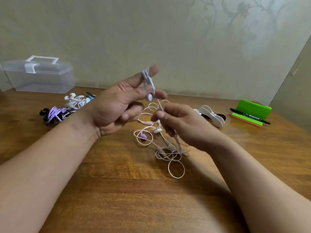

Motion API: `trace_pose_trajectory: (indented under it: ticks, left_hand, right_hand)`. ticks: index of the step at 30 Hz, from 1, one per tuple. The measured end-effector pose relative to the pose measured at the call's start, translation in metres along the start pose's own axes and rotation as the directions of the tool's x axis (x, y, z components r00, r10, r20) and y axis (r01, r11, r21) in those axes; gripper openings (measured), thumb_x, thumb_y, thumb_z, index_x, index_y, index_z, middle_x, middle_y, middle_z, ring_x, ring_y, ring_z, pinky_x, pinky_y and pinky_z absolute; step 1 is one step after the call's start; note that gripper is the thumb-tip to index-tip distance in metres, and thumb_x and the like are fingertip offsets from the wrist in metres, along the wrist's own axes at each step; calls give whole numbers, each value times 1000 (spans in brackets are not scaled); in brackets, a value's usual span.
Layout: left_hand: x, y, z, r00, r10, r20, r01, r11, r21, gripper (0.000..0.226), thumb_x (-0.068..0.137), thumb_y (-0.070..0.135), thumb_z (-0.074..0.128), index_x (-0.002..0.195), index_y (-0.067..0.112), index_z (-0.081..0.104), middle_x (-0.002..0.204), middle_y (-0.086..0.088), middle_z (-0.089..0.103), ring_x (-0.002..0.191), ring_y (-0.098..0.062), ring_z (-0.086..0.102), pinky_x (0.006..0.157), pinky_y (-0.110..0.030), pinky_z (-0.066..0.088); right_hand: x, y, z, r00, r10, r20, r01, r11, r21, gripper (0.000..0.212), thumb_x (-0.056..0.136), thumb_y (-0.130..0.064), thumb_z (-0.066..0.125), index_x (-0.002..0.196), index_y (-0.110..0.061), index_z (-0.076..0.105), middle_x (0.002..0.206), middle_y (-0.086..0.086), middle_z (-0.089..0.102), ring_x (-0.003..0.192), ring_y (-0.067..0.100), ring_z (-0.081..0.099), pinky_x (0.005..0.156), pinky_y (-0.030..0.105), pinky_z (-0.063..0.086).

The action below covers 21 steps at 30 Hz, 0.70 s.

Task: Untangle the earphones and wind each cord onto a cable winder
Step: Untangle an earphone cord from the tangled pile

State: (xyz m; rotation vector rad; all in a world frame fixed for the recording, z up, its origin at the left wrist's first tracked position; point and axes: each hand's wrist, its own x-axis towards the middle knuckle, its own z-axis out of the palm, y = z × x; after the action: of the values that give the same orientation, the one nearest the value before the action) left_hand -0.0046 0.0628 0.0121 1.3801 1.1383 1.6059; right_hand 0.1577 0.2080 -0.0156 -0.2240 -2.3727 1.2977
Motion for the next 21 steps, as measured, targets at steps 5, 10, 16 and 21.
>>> trace_pose_trajectory:
  ticks: [5,10,16,21]
  left_hand:
    - [2,-9,-7,980,-19,-200,103,904,414,51,108,14,51,155,30,42,113,-8,77,39,4,34,39,-21,43]
    - [2,-14,-1,972,-1,-234,145,785,602,55,106,9,53,157,26,40,109,-2,78,68,25,51,97,-9,40]
    - [1,-21,-3,997,-44,-67,79,667,741,51,108,17,54,153,37,45,113,20,73,110,12,63,97,-14,46]
    - [-7,-8,1,958,-252,139,98,739,666,32,109,14,50,138,20,61,114,-6,76,114,-19,69,99,-40,52]
  right_hand:
    - [-2,-10,6,1000,8,7,-6,975,-220,28,110,-28,51,110,-15,76,111,-31,66,87,-17,60,63,6,40]
    - [-4,-14,-3,1000,-15,-25,5,926,-378,25,107,-34,57,107,-22,79,89,-23,69,80,-18,60,63,11,40]
    - [-5,-19,-3,996,-88,-26,67,889,-454,25,106,-35,59,97,-20,78,77,3,70,71,14,64,67,41,51]
    - [-9,-22,-25,985,-67,-159,27,970,-243,15,96,-30,76,89,-17,76,66,0,66,56,4,52,52,17,39]
